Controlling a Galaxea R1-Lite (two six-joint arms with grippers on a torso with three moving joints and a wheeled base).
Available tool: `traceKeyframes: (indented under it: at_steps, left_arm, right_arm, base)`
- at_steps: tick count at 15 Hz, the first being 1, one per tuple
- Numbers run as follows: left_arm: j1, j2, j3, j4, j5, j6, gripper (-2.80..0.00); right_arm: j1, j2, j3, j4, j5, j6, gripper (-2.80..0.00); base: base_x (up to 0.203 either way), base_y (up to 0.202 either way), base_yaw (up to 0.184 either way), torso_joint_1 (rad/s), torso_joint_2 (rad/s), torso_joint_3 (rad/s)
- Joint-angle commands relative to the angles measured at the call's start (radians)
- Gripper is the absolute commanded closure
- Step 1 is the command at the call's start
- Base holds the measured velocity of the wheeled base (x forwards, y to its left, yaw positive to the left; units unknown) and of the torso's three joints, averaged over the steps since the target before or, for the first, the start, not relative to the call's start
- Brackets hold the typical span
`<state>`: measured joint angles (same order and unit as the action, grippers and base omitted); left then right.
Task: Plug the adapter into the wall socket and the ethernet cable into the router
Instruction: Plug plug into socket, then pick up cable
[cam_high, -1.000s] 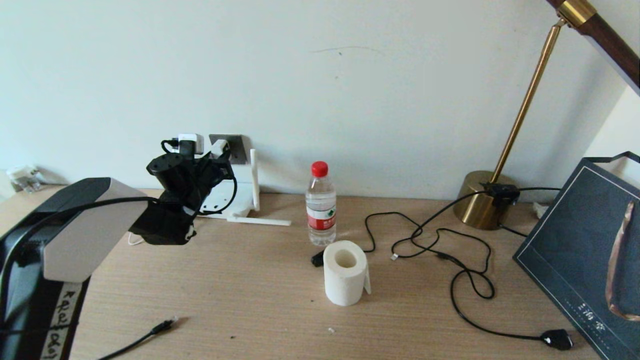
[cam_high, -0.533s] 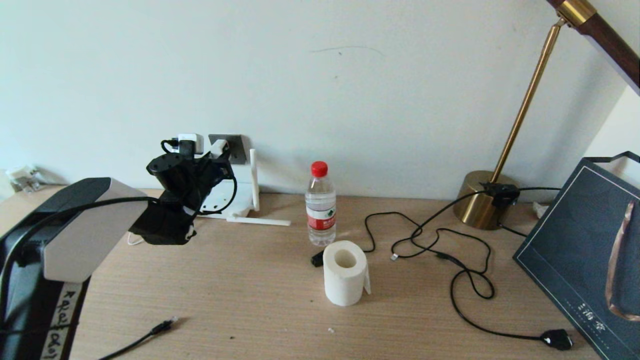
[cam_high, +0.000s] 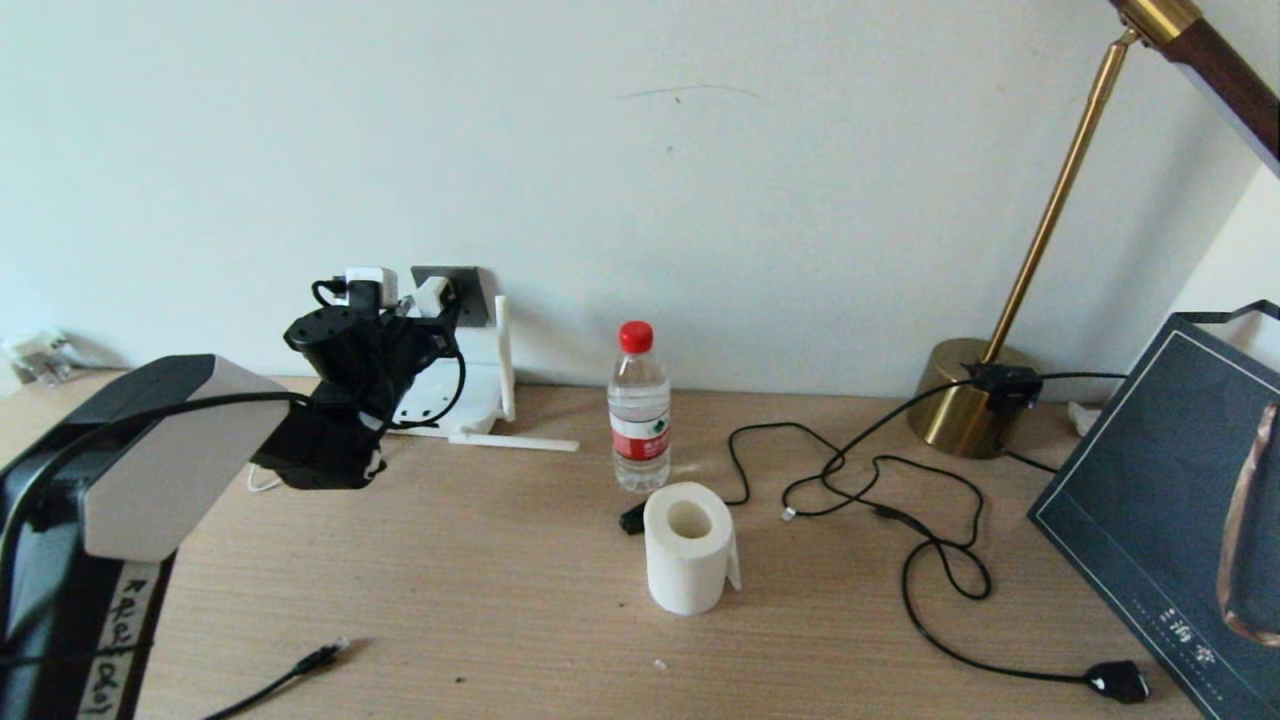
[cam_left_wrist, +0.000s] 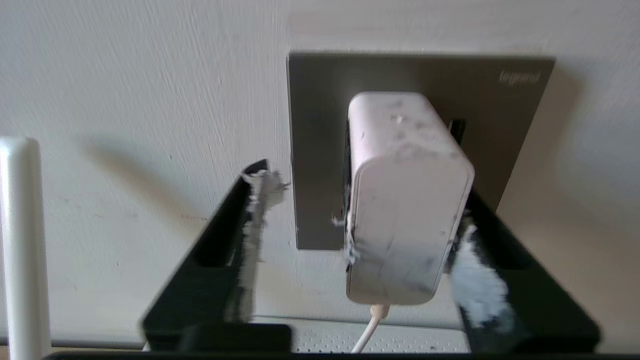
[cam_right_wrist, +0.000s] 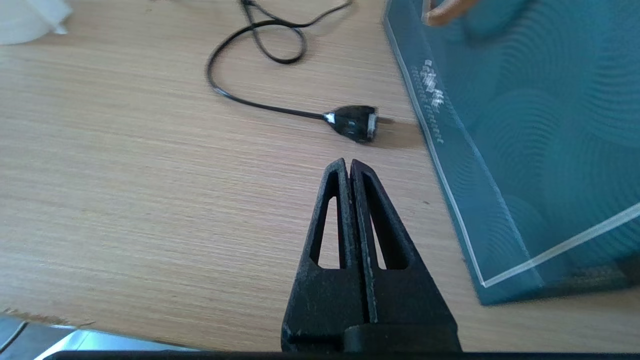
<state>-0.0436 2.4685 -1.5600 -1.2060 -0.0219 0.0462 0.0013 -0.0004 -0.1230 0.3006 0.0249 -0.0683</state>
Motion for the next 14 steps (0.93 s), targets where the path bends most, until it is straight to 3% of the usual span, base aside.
traceKeyframes:
  at_steps: [1, 6, 10, 14]
  left_arm:
    - [-0.001, -0.017, 0.006, -0.010, -0.001, 0.000, -2.80]
    - [-0.004, -0.078, 0.120, -0.034, -0.007, 0.000, -2.80]
    - [-0.014, -0.204, 0.368, -0.108, -0.035, 0.001, -2.80]
    - [-0.012, -0.444, 0.624, -0.144, -0.073, 0.005, -2.80]
  right_arm:
    - [0.000, 0.000, 0.000, 0.002, 0.001, -0.001, 0.00]
    - [0.000, 0.000, 0.000, 0.002, 0.001, -0.001, 0.00]
    - [0.000, 0.000, 0.000, 0.002, 0.001, -0.001, 0.00]
    - [0.000, 0.000, 0.000, 0.002, 0.001, -0.001, 0.00]
  base:
    - [0.000, 0.000, 0.000, 0.000, 0.00, 0.000]
    - [0.000, 0.000, 0.000, 0.000, 0.00, 0.000]
    - [0.000, 0.000, 0.000, 0.000, 0.00, 0.000]
    - [0.000, 0.000, 0.000, 0.000, 0.00, 0.000]
